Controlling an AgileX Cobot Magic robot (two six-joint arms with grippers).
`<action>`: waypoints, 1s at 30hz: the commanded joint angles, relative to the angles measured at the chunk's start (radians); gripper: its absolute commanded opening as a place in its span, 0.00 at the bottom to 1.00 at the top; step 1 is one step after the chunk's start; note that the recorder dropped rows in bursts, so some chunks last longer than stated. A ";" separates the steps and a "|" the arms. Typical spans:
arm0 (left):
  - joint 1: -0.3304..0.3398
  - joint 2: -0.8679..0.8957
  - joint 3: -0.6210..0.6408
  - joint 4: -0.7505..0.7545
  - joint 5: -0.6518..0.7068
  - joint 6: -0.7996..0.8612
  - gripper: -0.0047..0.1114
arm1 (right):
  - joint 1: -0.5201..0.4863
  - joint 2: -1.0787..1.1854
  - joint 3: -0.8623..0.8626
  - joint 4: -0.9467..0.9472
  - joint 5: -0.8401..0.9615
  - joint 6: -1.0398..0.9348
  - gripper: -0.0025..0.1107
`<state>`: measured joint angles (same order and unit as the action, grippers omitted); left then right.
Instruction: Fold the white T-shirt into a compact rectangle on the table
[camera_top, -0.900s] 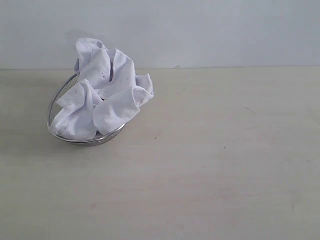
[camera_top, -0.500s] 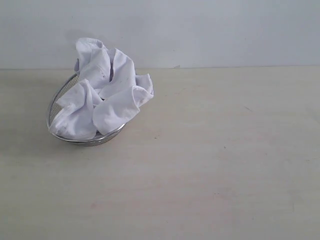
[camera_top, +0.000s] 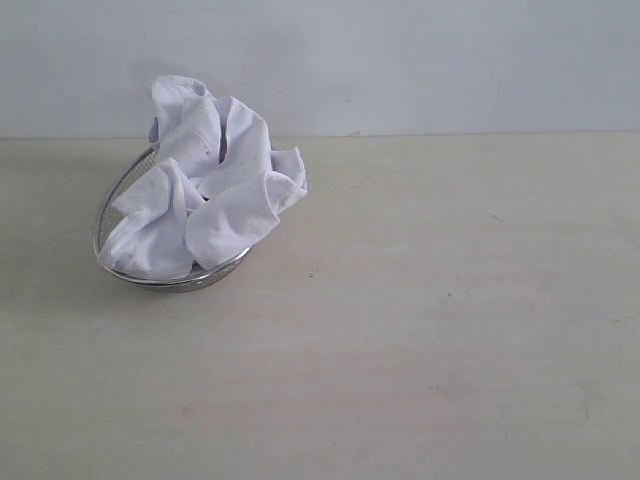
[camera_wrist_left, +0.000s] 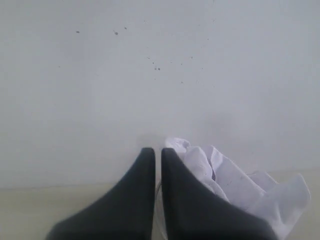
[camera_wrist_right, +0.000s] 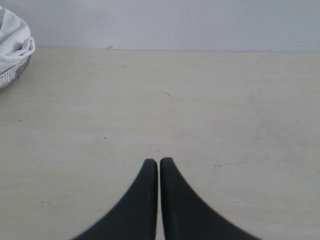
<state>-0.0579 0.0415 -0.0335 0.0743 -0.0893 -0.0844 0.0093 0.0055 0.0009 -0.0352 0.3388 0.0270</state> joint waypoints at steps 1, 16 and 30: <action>0.006 0.132 -0.059 -0.015 0.016 -0.024 0.08 | 0.002 -0.006 -0.001 -0.001 -0.005 -0.004 0.02; 0.006 0.563 -0.217 -0.011 -0.209 -0.355 0.08 | 0.002 -0.006 -0.001 -0.001 -0.005 -0.004 0.02; -0.035 1.093 -0.516 0.938 -0.355 -1.038 0.08 | 0.002 -0.006 -0.001 -0.001 -0.005 -0.004 0.02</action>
<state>-0.0887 1.0339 -0.4926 0.9425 -0.4317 -1.0726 0.0093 0.0055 0.0009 -0.0352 0.3388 0.0270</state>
